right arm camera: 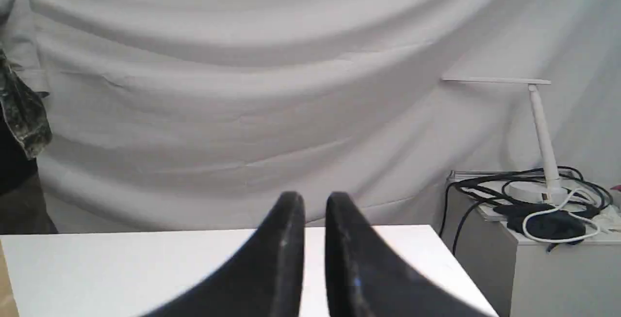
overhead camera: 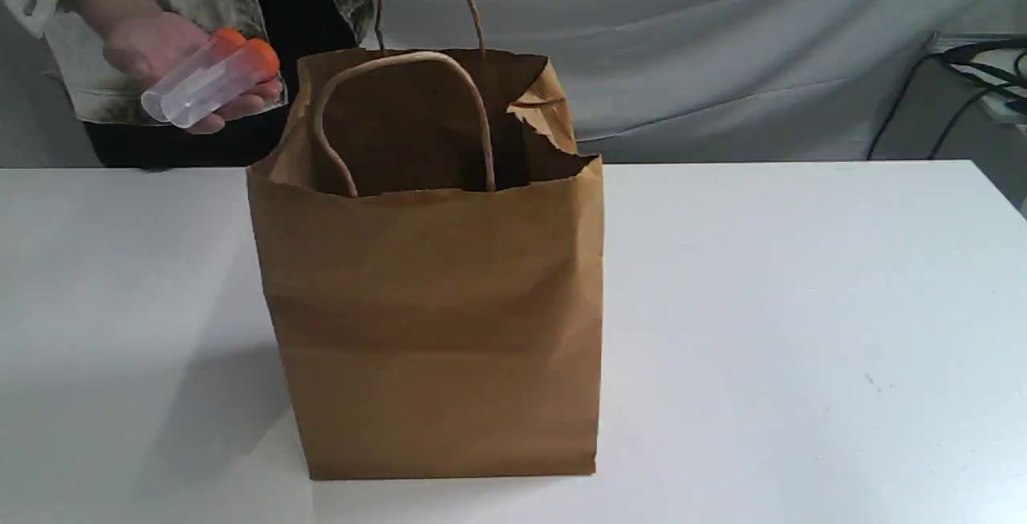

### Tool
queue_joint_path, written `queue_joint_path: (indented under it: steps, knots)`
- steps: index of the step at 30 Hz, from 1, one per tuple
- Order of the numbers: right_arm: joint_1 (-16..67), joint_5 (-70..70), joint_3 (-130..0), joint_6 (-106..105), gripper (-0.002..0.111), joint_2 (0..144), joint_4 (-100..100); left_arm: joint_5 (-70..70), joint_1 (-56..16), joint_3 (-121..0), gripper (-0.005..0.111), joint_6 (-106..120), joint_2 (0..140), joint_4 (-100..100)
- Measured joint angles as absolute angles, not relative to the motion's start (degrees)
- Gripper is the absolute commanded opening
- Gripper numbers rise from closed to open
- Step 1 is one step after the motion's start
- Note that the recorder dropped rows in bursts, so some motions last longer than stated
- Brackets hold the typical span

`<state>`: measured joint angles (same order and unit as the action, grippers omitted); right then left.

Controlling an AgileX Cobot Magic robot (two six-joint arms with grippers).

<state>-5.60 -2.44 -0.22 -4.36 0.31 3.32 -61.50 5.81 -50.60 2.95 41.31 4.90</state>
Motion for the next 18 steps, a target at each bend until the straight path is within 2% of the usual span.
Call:
queue_joint_path:
  steps: [11,18]
  knots:
    - [-5.6,-2.4,-0.2,-4.4,0.009,0.3,3.3,-59.2,5.8,-70.5,0.009,5.6,54.5,5.0]
    - [-5.6,-2.4,-0.2,-4.4,0.009,0.3,3.3,-44.9,5.8,-85.3,0.009,5.7,63.7,0.0]
